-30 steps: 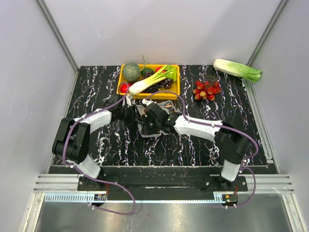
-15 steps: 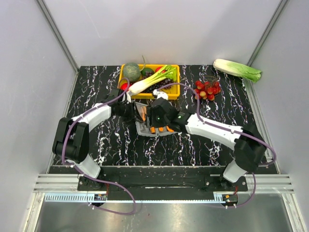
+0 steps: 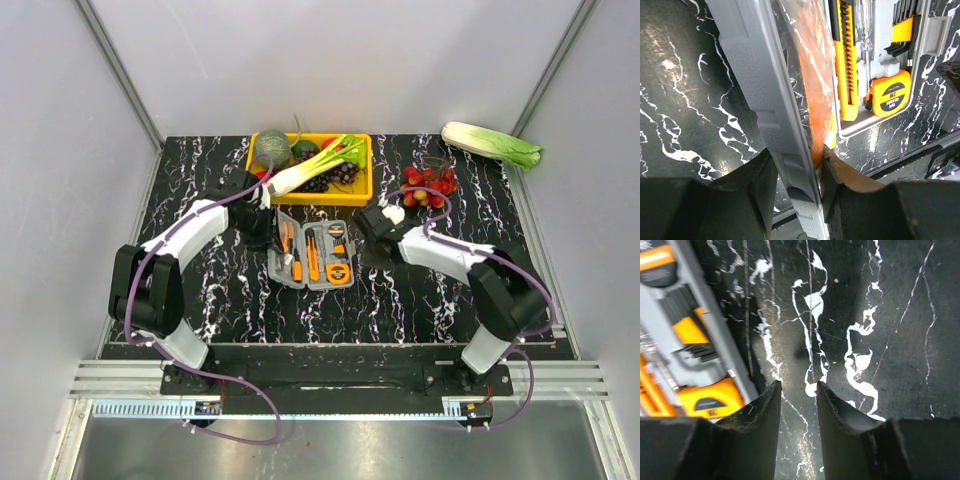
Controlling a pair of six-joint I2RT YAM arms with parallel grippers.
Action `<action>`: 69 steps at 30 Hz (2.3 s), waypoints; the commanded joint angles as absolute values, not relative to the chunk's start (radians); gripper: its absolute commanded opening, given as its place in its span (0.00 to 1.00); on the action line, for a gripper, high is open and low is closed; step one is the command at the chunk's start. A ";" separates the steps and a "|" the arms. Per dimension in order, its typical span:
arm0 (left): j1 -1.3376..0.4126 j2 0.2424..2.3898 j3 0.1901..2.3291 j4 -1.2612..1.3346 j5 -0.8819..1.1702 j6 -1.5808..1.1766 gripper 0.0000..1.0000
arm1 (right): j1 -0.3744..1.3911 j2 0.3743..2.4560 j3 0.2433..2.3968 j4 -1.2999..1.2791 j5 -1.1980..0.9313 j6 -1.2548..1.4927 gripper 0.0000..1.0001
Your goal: Pack the tool kit
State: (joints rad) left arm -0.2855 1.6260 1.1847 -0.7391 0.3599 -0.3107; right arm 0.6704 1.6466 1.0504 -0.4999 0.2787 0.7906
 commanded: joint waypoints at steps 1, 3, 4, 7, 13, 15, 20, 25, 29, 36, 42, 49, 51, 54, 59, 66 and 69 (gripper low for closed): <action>-0.301 1.591 1.261 -0.790 0.261 -0.273 0.32 | 0.678 1.716 1.068 -0.514 0.268 0.833 0.39; -0.314 1.588 1.278 -0.801 0.249 -0.275 0.34 | 0.678 1.732 1.065 -0.493 0.253 0.827 0.38; -0.321 1.589 1.285 -0.805 0.245 -0.278 0.36 | 0.678 1.738 1.065 -0.482 0.244 0.821 0.38; -0.334 1.594 1.305 -0.816 0.241 -0.290 0.42 | 0.680 1.746 1.068 -0.456 0.210 0.807 0.38; -0.351 1.589 1.330 -0.816 0.279 -0.304 0.58 | 0.678 1.772 1.074 -0.413 0.140 0.814 0.38; -0.353 1.589 1.333 -0.816 0.290 -0.305 0.62 | 0.680 1.785 1.075 -0.397 0.117 0.816 0.38; -0.353 1.589 1.332 -0.804 0.334 -0.316 0.64 | 0.678 1.813 1.075 -0.368 0.074 0.822 0.38; -0.353 1.582 1.301 -0.746 0.429 -0.350 0.64 | 0.678 1.827 1.081 -0.357 0.055 0.821 0.38; -0.357 1.580 1.293 -0.713 0.477 -0.370 0.64 | 0.680 1.835 1.085 -0.356 0.045 0.821 0.38; -0.380 1.569 1.295 -0.675 0.523 -0.390 0.64 | 0.678 1.839 1.091 -0.353 0.038 0.821 0.37; -0.399 1.591 1.278 -0.586 0.616 -0.448 0.64 | 0.678 1.833 1.088 -0.356 0.040 0.822 0.37; -0.417 1.623 1.246 -0.471 0.686 -0.505 0.64 | 0.677 1.796 1.057 -0.400 0.119 0.844 0.35; -0.422 1.634 1.238 -0.450 0.686 -0.517 0.64 | 0.672 1.767 1.043 -0.445 0.172 0.859 0.34; -0.423 1.649 1.233 -0.451 0.620 -0.526 0.64 | 0.649 1.712 1.009 -0.508 0.231 0.870 0.34; -0.425 1.683 1.212 -0.486 0.450 -0.511 0.65 | 0.629 1.609 0.980 -0.535 0.265 0.833 0.39; -0.429 1.735 1.157 -0.482 0.341 -0.500 0.70 | 0.629 1.578 1.092 -0.480 0.132 0.747 0.68; -0.434 1.765 1.140 -0.508 0.296 -0.511 0.76 | 0.627 1.623 1.146 -0.448 0.075 0.727 0.82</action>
